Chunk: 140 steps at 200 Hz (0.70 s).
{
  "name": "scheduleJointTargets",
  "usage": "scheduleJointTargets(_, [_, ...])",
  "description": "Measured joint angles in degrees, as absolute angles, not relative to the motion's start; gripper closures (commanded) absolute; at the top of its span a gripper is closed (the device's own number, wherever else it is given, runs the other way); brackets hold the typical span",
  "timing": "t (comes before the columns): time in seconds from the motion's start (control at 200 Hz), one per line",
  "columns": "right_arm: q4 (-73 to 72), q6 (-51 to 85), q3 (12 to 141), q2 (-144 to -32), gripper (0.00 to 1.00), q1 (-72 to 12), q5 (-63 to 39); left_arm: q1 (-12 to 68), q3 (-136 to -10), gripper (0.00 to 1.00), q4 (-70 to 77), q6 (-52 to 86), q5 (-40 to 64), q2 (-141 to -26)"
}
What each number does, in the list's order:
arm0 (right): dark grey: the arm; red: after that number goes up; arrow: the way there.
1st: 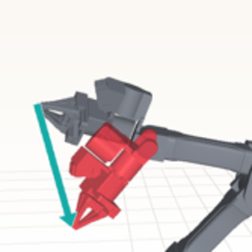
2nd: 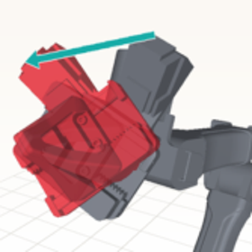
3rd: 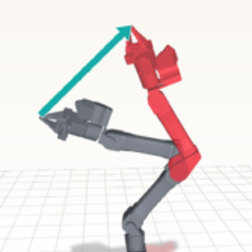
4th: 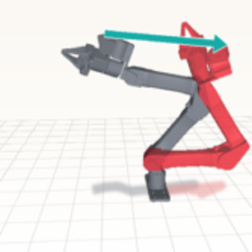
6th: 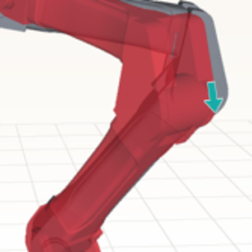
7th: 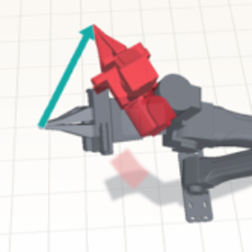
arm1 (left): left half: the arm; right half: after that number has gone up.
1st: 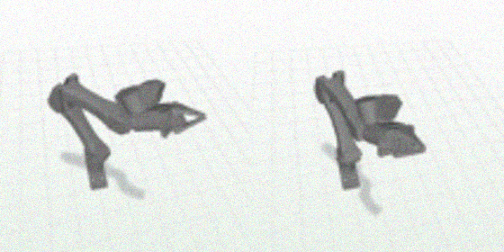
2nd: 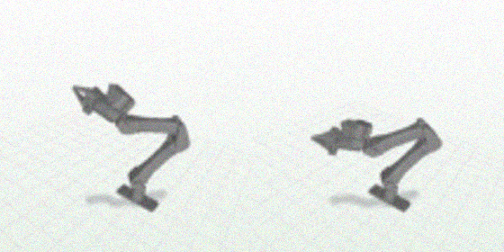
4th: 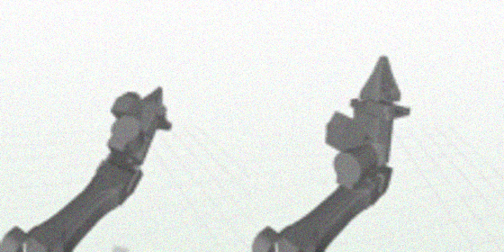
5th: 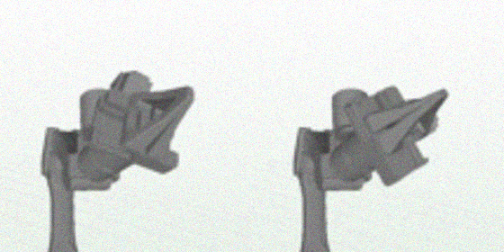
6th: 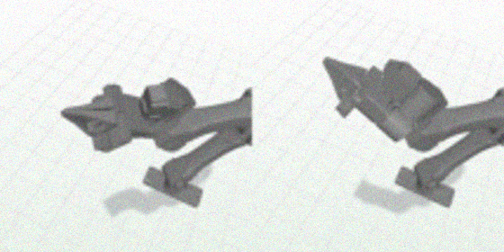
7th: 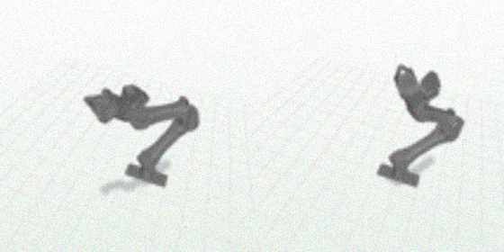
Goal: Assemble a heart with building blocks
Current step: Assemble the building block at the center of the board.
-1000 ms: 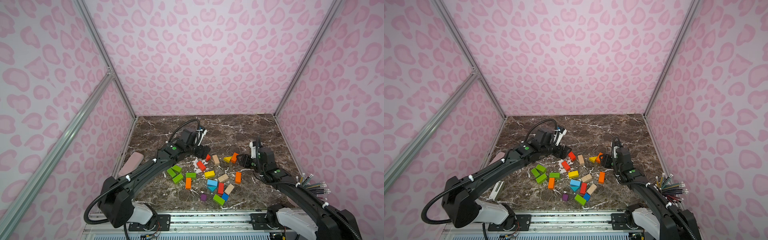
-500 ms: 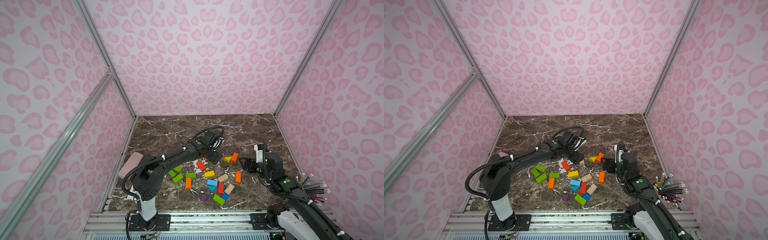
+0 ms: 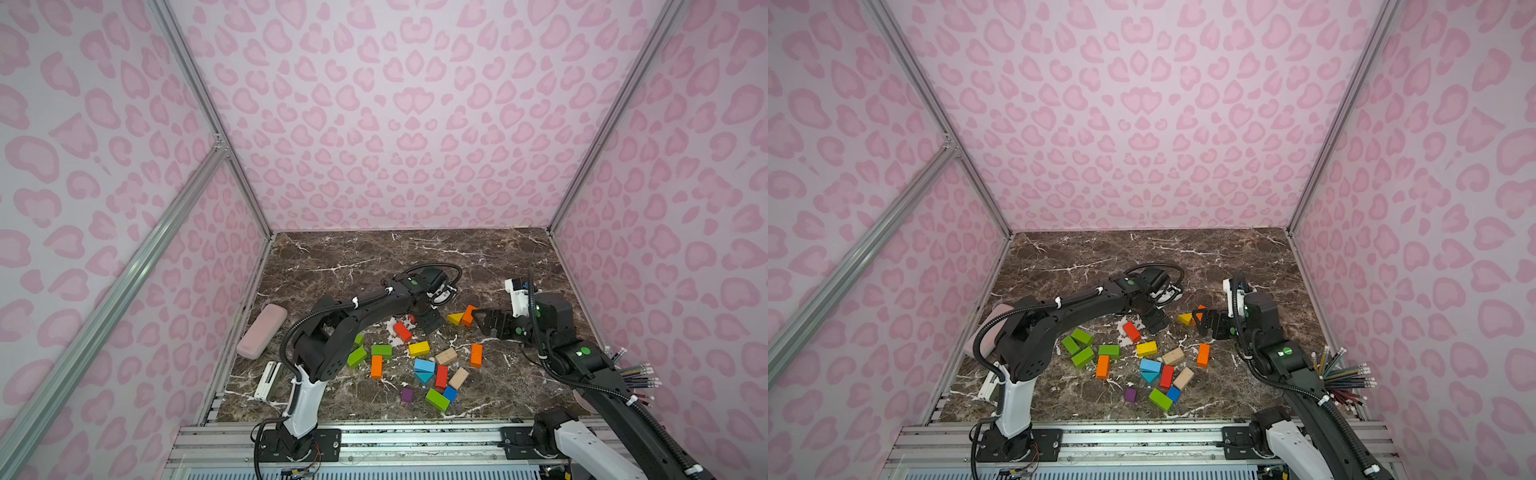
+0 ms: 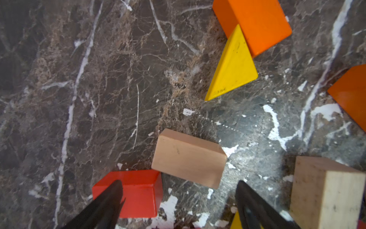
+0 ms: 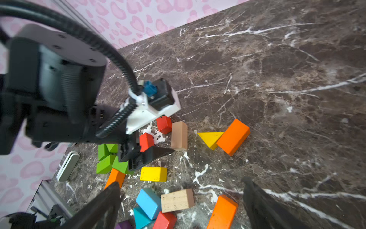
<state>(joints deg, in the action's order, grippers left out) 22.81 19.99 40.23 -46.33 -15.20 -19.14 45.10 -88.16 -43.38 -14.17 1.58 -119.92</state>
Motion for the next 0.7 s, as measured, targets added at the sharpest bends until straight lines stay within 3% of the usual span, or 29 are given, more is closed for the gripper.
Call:
scheduleJointTargets(0.435, [32.6,15.6,43.0,-43.8,0.01,-15.4,-22.4,45.1,-90.5,0.16,-44.2,-15.4,2.9,-123.5])
scheduleJointTargets(0.6, [32.6,15.6,42.9,-43.3,0.01,-15.4,-22.4,45.1,-91.4,0.23,-44.2,-15.4,3.6,-124.2])
scheduleJointTargets(0.7, [32.9,15.5,42.6,-43.1,0.01,-15.5,-22.6,45.1,-91.6,0.32,-44.3,-15.4,3.8,-124.5])
